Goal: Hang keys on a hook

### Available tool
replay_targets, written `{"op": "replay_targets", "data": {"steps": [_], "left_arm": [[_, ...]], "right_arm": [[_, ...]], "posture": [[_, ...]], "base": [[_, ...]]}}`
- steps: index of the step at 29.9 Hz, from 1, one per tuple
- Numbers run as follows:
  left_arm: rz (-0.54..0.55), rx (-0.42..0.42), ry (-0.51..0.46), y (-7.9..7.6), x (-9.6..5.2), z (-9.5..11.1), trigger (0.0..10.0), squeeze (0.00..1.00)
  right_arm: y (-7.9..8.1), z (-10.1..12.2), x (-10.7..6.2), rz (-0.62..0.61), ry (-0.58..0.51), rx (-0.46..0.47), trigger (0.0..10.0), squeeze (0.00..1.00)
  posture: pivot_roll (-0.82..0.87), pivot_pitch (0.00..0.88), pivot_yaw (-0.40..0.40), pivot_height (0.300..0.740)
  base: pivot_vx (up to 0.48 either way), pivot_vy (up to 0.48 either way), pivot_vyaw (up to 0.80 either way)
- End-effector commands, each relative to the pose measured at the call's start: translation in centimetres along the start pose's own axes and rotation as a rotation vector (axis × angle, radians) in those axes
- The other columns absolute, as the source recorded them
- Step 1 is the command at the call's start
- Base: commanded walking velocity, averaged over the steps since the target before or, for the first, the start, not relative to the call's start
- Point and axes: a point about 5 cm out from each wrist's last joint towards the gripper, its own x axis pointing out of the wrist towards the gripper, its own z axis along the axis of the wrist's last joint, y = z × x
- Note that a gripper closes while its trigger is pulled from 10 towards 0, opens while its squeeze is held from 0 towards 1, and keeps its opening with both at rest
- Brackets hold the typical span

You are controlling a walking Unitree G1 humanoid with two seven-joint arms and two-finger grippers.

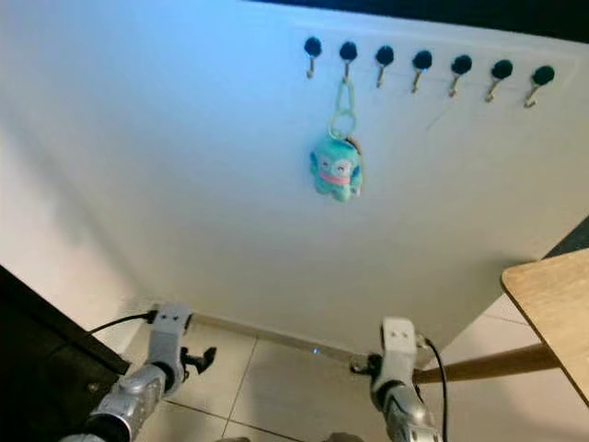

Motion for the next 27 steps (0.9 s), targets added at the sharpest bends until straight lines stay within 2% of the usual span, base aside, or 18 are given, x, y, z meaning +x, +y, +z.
{"op": "replay_targets", "data": {"steps": [1, 6, 8, 12, 18, 22, 27], "left_arm": [[0.002, -0.048, 0.037, -0.4, -0.1, -1.3, 10.0, 0.00], [0.081, 0.013, 0.057, 0.1, -0.2, -2.1, 10.0, 0.00], [0.096, 0.007, 0.049, 0.1, -0.2, -2.2, 10.0, 0.00], [0.046, -0.034, 0.052, -0.4, -0.2, -2.4, 10.0, 0.00], [0.046, 0.012, 0.070, -0.5, -0.2, -2.8, 10.0, 0.00], [0.003, 0.088, 0.070, -1.4, 0.0, -2.7, 10.0, 0.00], [0.002, 0.090, 0.069, -1.6, 0.1, -2.7, 10.0, 0.00]], "right_arm": [[-0.6, -0.9, -0.3, -0.040, 0.022, 0.019, 10.0, 0.00], [-1.0, -0.6, -0.3, -0.073, -0.031, 0.016, 10.0, 0.00], [-1.1, -0.2, -0.2, -0.072, -0.062, -0.007, 10.0, 0.00], [-1.3, 0.3, 0.1, -0.060, -0.083, -0.015, 10.0, 0.00], [-1.3, -0.2, 0.2, -0.049, -0.038, -0.040, 10.0, 0.00], [-1.1, -0.4, 0.2, -0.043, -0.041, -0.029, 10.0, 0.00], [-1.2, -0.6, 0.1, -0.045, -0.037, -0.027, 10.0, 0.00]], "posture": [[0.05, 0.043, 0.003, 0.740], [0.04, 0.041, -0.003, 0.740], [0.05, 0.040, -0.009, 0.740], [0.05, 0.028, -0.023, 0.740], [0.04, 0.028, -0.014, 0.740], [0.04, 0.015, -0.026, 0.740], [0.04, 0.011, -0.035, 0.740]], "base": [[0.000, 0.000, 0.00], [0.000, 0.000, 0.00], [0.000, 0.000, 0.00], [0.000, 0.000, 0.00], [0.000, 0.000, 0.00], [0.000, 0.000, 0.00], [0.000, 0.000, 0.00]]}}
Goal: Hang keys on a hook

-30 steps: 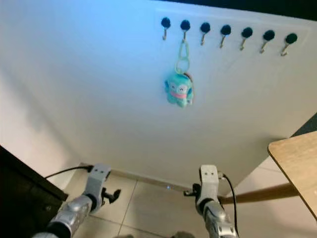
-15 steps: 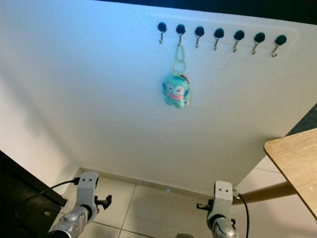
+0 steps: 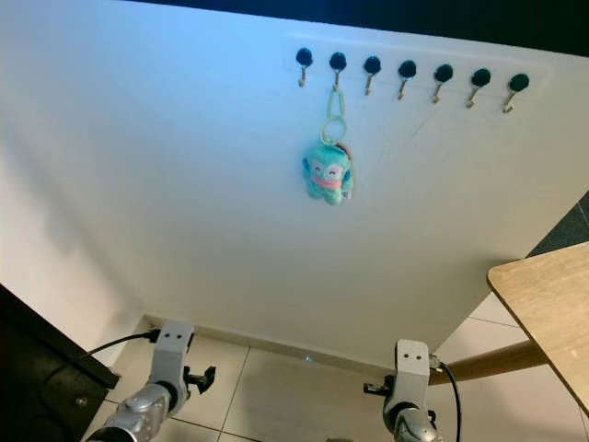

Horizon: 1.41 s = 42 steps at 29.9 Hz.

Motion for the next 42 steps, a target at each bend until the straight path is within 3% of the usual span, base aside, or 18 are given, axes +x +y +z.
{"op": "replay_targets", "data": {"steps": [1, 6, 10, 42], "left_arm": [[-0.012, 0.013, 0.006, -0.5, 0.1, -0.2, 10.0, 0.00], [-0.036, 0.058, 0.026, -0.8, 0.0, -0.9, 10.0, 0.00], [-0.039, 0.047, 0.018, -1.0, -0.1, -1.0, 10.0, 0.00], [-0.011, -0.003, -0.021, -0.8, -0.2, -1.1, 10.0, 0.00]], "right_arm": [[-0.1, -0.5, -0.1, 0.010, 0.021, -0.018, 10.0, 0.00], [-0.5, -0.5, -0.2, -0.001, 0.019, -0.023, 10.0, 0.00], [-0.6, -0.8, -0.4, 0.003, 0.016, -0.029, 10.0, 0.00], [-0.2, -1.2, -0.6, 0.067, 0.020, -0.093, 10.0, 0.00]], "posture": [[0.04, 0.013, -0.032, 0.740], [0.03, 0.028, -0.020, 0.740], [0.03, 0.030, -0.023, 0.740], [0.04, 0.031, -0.036, 0.740]], "base": [[0.000, 0.000, 0.00], [0.000, 0.000, 0.00], [0.000, 0.000, -0.28], [0.000, 0.000, -0.80]]}}
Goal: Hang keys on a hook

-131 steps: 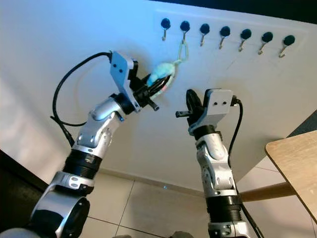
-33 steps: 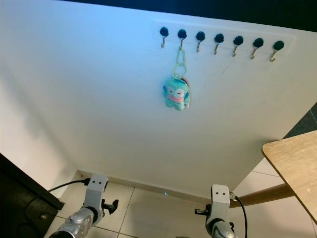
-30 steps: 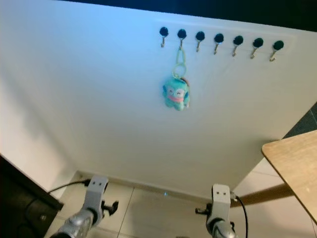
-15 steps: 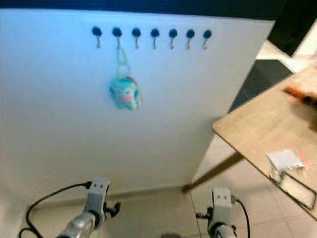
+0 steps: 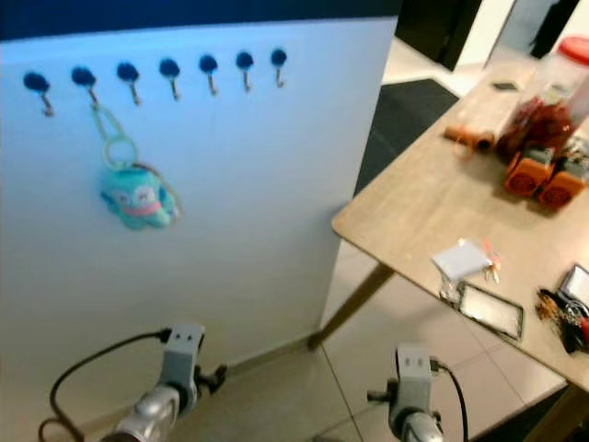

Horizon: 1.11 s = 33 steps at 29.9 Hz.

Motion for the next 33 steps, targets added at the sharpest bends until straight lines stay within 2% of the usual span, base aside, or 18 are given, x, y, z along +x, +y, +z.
{"op": "replay_targets", "data": {"steps": [1, 33], "left_arm": [[0.004, -0.003, 0.004, 0.15, -0.02, -0.05, 10.0, 0.00], [0.019, -0.024, -0.030, 0.12, 0.20, 0.81, 10.0, 0.00]], "right_arm": [[-0.02, -0.79, -0.29, 0.005, 0.029, -0.007, 10.0, 0.00], [0.35, -0.50, -0.09, 0.030, 0.027, -0.022, 10.0, 0.00]], "posture": [[0.04, 0.028, -0.035, 0.740], [0.04, 0.037, -0.033, 0.740]], "base": [[0.000, 0.000, -0.80], [0.000, 0.000, -0.80]]}}
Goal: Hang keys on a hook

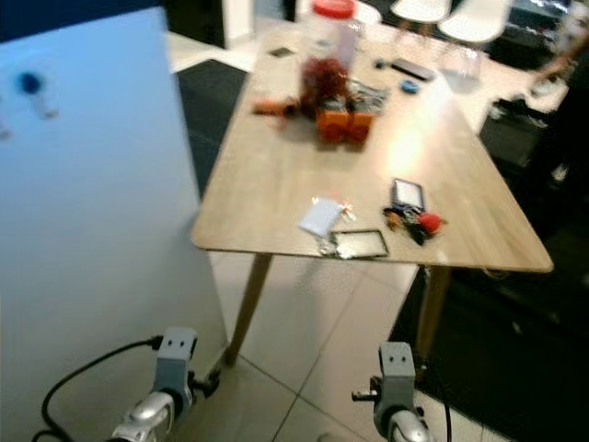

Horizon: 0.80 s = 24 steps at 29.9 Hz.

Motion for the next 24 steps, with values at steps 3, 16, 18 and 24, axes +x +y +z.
{"op": "replay_targets", "data": {"steps": [3, 16, 18, 24], "left_arm": [[0.003, 0.002, 0.001, 0.00, 0.06, 0.13, 10.0, 0.00], [0.022, -0.027, -0.013, 0.13, 0.07, 0.30, 10.0, 0.00], [0.024, -0.033, -0.018, 0.15, 0.08, 0.36, 10.0, 0.00], [0.014, -0.030, -0.036, -0.02, 0.16, 0.70, 10.0, 0.00]], "right_arm": [[-0.41, -0.38, -0.19, -0.004, 0.019, 0.006, 10.0, 0.00], [0.01, -0.55, -0.16, 0.026, 0.034, -0.017, 10.0, 0.00], [0.01, -0.54, -0.16, 0.027, 0.033, -0.018, 10.0, 0.00], [-0.03, -0.53, -0.16, 0.033, 0.035, -0.023, 10.0, 0.00]], "posture": [[0.04, 0.038, -0.034, 0.740], [0.04, 0.039, -0.039, 0.740], [0.04, 0.039, -0.039, 0.740], [0.04, 0.041, -0.043, 0.740]], "base": [[0.000, 0.000, -0.71], [0.000, 0.000, -0.04], [0.000, 0.000, 0.00], [0.000, -0.135, 0.00]]}}
